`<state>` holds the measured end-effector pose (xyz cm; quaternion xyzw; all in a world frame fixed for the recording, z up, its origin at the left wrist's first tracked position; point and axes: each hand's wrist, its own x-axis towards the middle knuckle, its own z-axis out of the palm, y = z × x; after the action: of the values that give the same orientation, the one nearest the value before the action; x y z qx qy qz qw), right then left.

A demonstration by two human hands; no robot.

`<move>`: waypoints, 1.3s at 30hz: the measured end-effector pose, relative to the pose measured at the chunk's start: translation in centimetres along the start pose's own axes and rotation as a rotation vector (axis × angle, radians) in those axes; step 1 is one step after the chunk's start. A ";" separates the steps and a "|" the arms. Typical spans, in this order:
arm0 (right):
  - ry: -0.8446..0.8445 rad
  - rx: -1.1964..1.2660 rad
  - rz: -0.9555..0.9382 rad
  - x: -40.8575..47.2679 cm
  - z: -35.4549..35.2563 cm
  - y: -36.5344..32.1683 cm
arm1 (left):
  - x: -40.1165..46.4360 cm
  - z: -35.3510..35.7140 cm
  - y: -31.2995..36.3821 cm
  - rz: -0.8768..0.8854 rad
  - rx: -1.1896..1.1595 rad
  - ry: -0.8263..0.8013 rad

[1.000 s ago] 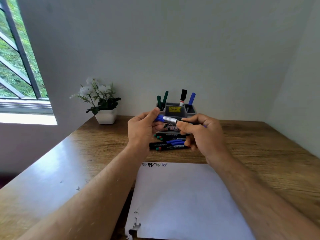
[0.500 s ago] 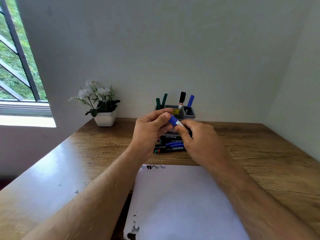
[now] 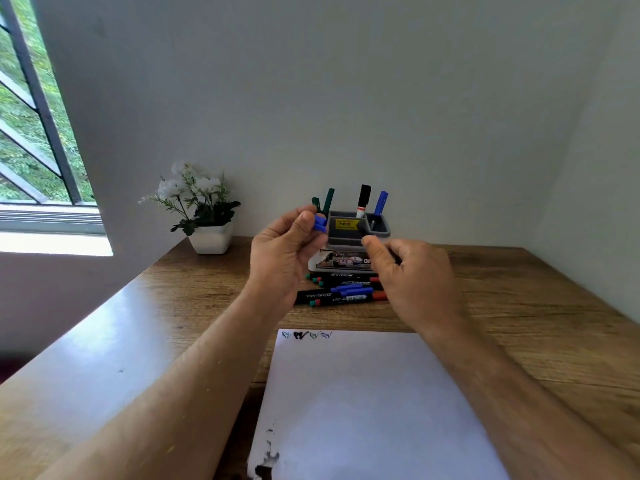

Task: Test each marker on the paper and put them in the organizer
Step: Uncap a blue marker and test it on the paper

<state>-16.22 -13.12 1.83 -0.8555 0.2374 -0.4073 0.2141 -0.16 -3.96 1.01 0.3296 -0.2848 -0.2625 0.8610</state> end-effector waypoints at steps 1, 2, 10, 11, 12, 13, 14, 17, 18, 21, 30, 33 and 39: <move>0.006 0.077 0.042 -0.1 -0.1 0.1 | 0.0 -0.1 0.0 0.002 -0.003 0.017; -0.008 0.149 0.090 -0.1 -0.1 0.1 | 0.0 -0.1 -0.2 -0.001 0.004 0.027; -0.192 0.788 0.270 -0.5 -1.2 -1.8 | -0.7 0.3 -1.5 -0.021 0.109 0.080; -0.218 0.869 0.292 -0.5 -1.3 -2.0 | -0.8 0.2 -1.6 -0.021 0.122 0.087; -0.243 0.948 0.323 -0.5 -1.4 -2.3 | -0.8 0.2 -1.6 -0.019 0.131 0.093; -0.266 1.003 0.347 -0.6 -1.3 -2.4 | -0.8 0.2 -1.7 -0.017 0.138 0.098; -0.283 1.016 0.360 -0.8 -1.1 -2.5 | -0.8 0.2 -1.7 -0.013 0.141 0.105; -0.302 0.895 0.331 -2.1 -0.1 -2.4 | -0.7 0.0 -1.8 -0.010 0.138 0.127; -0.284 0.851 0.312 -2.6 0.2 -2.4 | -0.7 -0.1 -1.9 -0.012 0.144 0.132; -0.176 0.671 0.274 -3.4 1.3 -2.0 | -0.6 -0.3 -2.2 -0.013 0.173 0.147; -0.235 0.627 0.268 -3.8 1.9 -1.3 | -0.2 -0.4 -3.0 -0.035 0.231 0.197; -0.200 0.510 0.208 -3.8 2.3 -0.9 | -0.1 -0.4 -3.1 -0.045 0.250 0.214; -0.205 0.340 0.141 -3.8 2.5 -0.6 | -0.1 -0.4 -3.1 -0.048 0.276 0.219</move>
<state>-16.21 -10.01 -1.51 -0.8254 0.2014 -0.3362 0.4064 -0.80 -5.75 -1.50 0.4778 -0.2149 -0.2038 0.8271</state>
